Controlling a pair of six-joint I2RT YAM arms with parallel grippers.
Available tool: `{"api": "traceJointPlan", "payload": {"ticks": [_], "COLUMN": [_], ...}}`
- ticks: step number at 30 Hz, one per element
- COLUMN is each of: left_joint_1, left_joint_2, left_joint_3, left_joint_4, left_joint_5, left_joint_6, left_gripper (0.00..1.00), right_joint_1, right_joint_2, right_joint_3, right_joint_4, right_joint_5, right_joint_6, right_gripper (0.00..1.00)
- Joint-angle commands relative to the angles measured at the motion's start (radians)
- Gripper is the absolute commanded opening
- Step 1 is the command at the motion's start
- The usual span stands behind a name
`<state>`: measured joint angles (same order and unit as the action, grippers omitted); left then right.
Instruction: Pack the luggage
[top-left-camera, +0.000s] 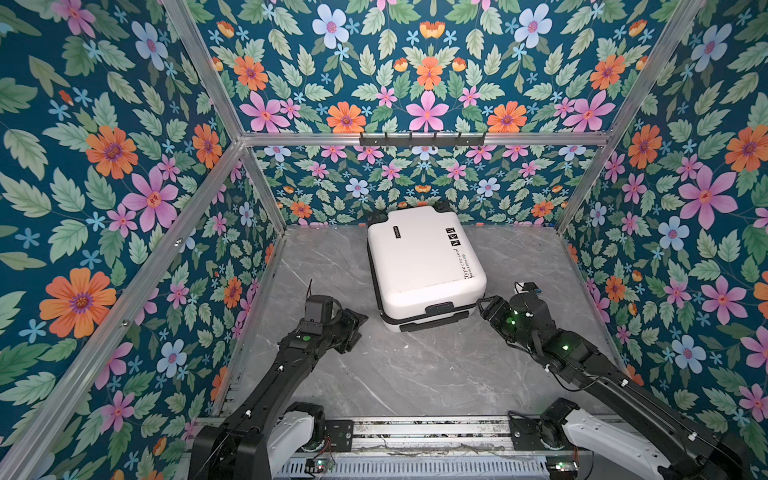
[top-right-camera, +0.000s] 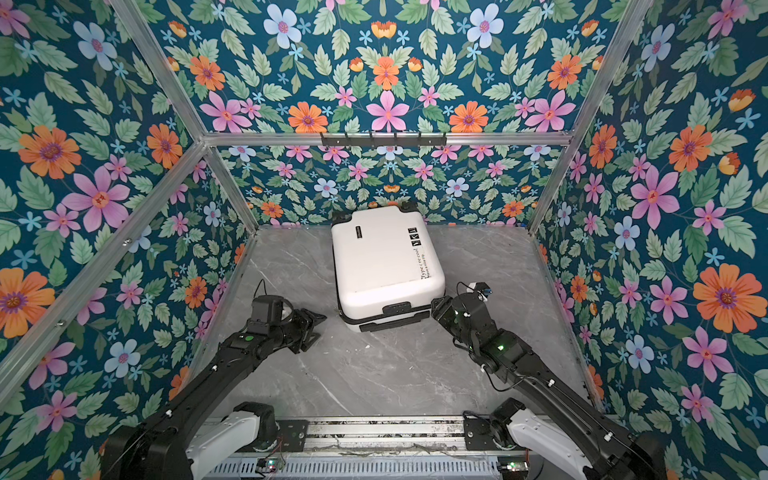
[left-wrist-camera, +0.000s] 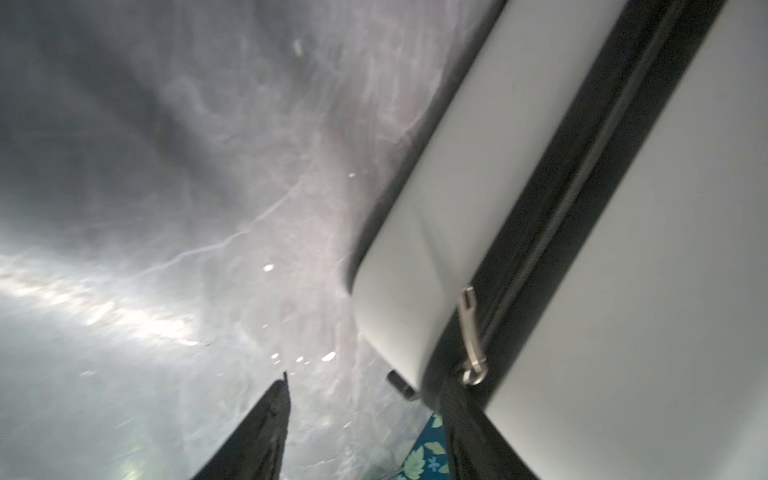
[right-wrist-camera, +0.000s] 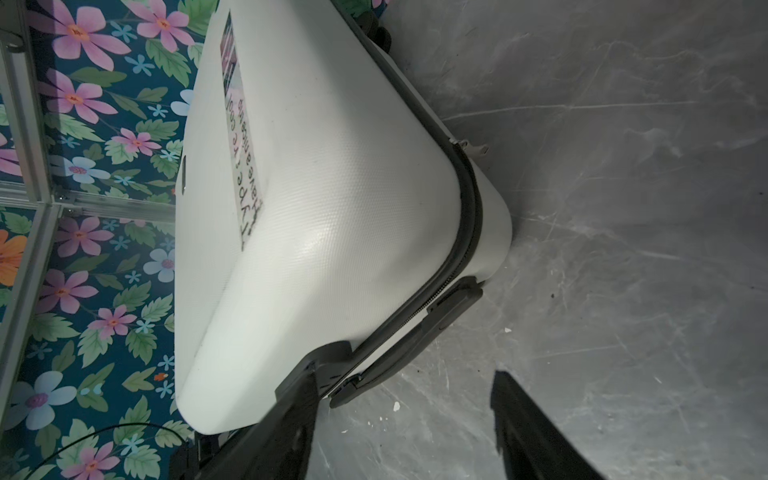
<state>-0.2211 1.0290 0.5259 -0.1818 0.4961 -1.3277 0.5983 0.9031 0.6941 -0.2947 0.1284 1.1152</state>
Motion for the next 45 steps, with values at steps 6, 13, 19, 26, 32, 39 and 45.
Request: {"api": "traceJointPlan", "payload": {"ticks": [6,13,19,26,32,39,45], "left_joint_1": [-0.057,-0.101,-0.106,-0.110,-0.112,-0.118,-0.119], "left_joint_2": [0.052,0.089,0.151,0.176,0.181,0.194,0.192], "left_joint_3": [-0.074,-0.117,-0.135,-0.138,-0.151,-0.150,-0.160], "left_joint_4": [0.438,0.526,0.652,0.701,0.719,0.738,0.738], "left_joint_5": [-0.044,-0.087,-0.085,-0.092,-0.093,-0.075,-0.074], "left_joint_6": [-0.359,-0.415,-0.449,-0.460,-0.466,-0.462,-0.461], "left_gripper": [0.52,0.47,0.43,0.36,0.29,0.21,0.15], "right_joint_1": [-0.002,-0.002,-0.004,-0.004,-0.005,-0.008,-0.012], "right_joint_2": [-0.039,-0.100,-0.094,-0.090,-0.098,-0.095,-0.096], "right_joint_3": [-0.035,-0.047,-0.052,-0.056,-0.065,-0.077,-0.083], "right_joint_4": [0.002,-0.029,-0.023,-0.019,-0.019,-0.015,-0.012], "right_joint_5": [-0.001,0.030,0.027,0.028,0.034,0.034,0.033], "right_joint_6": [-0.001,-0.010,0.005,0.011,0.019,0.034,0.041], "right_gripper": [0.67,0.67,0.67,0.67,0.67,0.67,0.67]}}
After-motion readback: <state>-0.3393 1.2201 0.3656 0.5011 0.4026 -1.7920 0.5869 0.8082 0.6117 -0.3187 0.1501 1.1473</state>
